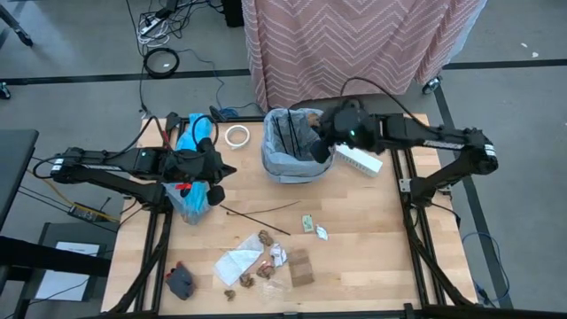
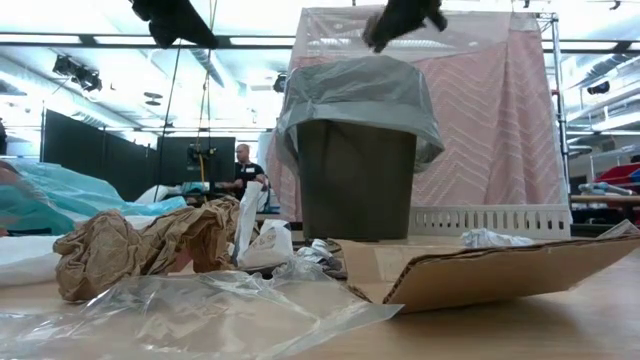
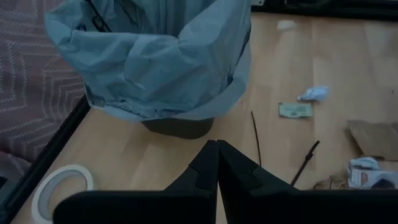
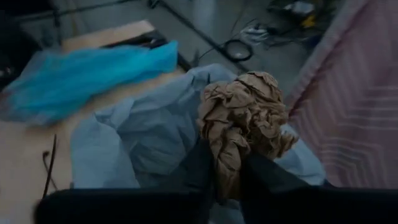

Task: Place trash/remove bag and relplace
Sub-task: Put the brown napkin into the trash bin, then put the white paper into the trash bin, then put the stevia packet into the trash bin

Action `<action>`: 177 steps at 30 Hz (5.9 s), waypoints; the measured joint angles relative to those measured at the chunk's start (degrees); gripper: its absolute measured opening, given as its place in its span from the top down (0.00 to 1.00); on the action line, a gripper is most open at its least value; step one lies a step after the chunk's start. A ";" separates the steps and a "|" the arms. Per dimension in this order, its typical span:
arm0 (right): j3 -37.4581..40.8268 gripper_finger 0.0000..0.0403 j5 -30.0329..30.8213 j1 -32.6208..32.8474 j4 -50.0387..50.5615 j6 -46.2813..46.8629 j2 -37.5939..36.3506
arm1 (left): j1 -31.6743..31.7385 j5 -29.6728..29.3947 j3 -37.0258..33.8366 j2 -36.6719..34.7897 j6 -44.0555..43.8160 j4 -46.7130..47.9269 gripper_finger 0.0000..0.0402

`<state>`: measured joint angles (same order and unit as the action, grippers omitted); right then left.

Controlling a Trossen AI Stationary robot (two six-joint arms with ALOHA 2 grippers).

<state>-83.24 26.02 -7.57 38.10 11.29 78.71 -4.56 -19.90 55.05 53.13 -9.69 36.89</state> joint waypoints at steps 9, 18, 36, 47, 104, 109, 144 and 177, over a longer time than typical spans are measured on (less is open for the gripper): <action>0.02 0.52 -10.79 -4.24 0.32 -2.54 3.74 | 0.00 -0.01 0.00 0.01 0.00 -1.56 0.96; 0.69 0.52 -25.17 8.57 6.64 8.13 1.59 | 0.00 0.00 0.00 0.01 -1.46 -1.49 0.96; 34.12 0.48 -10.95 34.46 -9.26 58.71 1.82 | 0.00 0.26 0.00 0.01 -1.18 -1.46 0.96; 37.68 0.50 -6.77 33.41 -15.95 57.81 2.98 | -0.01 0.48 0.00 0.01 -1.07 -1.41 0.96; 2.93 0.80 -12.45 -4.17 -3.32 4.00 4.19 | 0.00 -0.44 0.00 -0.01 -1.49 -1.43 0.96; 2.95 0.61 -17.24 -3.00 -4.53 5.16 5.06 | 0.00 -0.52 0.00 -0.01 -1.49 -1.43 0.96; 10.49 0.37 -7.75 29.75 -1.08 32.41 30.57 | 0.02 -1.40 0.00 0.00 -1.25 -1.19 0.96; -5.29 1.00 -6.16 23.57 6.78 21.76 12.25 | 0.04 -2.36 0.00 -0.01 -1.05 -1.27 0.96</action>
<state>-88.53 19.87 16.00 44.88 33.05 90.97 -4.51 -22.26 55.05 53.12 -10.74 35.62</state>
